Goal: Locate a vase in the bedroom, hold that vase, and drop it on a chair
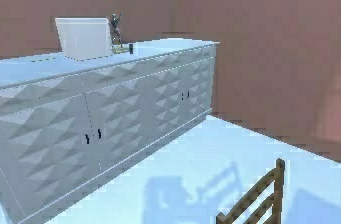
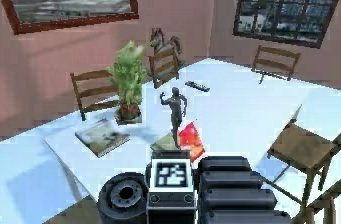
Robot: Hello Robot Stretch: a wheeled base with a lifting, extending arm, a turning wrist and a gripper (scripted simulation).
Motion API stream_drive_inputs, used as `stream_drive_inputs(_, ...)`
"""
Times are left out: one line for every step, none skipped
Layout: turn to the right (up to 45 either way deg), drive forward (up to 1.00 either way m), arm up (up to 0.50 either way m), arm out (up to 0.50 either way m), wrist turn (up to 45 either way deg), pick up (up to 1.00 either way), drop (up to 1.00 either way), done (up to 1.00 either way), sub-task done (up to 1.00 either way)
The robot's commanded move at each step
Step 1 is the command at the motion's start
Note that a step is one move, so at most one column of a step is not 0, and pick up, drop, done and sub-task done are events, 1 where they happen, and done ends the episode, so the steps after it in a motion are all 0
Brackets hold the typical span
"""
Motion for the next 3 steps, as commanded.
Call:
stream_drive_inputs(-45.0, 0.0, 0.0, 0.0, 0.0, 0.0, 0.0, 0.0, 0.0)
stream_drive_inputs(45.0, 0.0, 0.0, 0.0, 0.0, 0.0, 0.0, 0.0, 0.0)
stream_drive_inputs(-45.0, 0.0, 0.0, 0.0, 0.0, 0.0, 0.0, 0.0, 0.0)
